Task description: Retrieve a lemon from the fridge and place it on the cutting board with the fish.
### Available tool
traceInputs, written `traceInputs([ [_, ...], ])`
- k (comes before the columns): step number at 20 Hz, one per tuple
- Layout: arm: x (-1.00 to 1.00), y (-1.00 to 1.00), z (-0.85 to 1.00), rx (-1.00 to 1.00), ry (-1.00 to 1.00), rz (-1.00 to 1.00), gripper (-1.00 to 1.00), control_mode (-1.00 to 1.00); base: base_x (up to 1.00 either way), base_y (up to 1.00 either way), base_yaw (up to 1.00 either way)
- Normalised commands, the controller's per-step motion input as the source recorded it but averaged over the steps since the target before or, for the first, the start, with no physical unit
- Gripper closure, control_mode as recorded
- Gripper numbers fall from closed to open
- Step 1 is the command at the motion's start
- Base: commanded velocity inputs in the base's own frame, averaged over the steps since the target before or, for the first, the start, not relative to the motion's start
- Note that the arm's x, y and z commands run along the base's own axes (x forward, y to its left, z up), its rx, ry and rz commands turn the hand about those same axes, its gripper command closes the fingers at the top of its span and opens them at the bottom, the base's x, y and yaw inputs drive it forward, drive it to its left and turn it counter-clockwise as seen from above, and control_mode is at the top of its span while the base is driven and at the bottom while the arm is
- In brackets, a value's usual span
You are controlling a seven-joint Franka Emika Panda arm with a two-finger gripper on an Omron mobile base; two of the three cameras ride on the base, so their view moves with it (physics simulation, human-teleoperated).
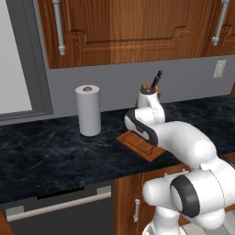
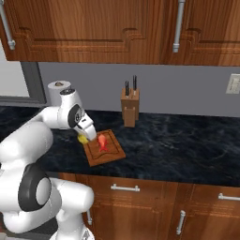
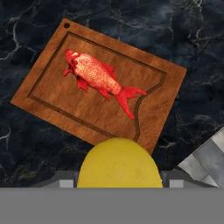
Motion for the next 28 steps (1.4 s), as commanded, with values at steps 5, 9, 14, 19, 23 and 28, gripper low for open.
traceInputs([
  [5, 0.07, 0.00, -0.30, 0.00, 0.00, 0.00, 1.00, -1.00, 0.00, 0.00, 0.00],
  [9, 0.17, 0.00, -0.32, 0.00, 0.00, 0.00, 1.00, -1.00, 0.00, 0.00, 0.00],
  [14, 0.24, 0.00, -0.22, 0.00, 0.00, 0.00, 1.00, -1.00, 0.00, 0.00, 0.00],
  [19, 0.23, 0.00, -0.13, 0.00, 0.00, 0.00, 1.00, -1.00, 0.00, 0.00, 0.00],
  [23, 0.21, 0.00, -0.23, 0.00, -0.01, 0.00, 1.00, -1.00, 0.00, 0.00, 0.00],
  [28, 0.22, 0.00, -0.24, 0.00, 0.00, 0.00, 1.00, -1.00, 0.00, 0.00, 0.00],
])
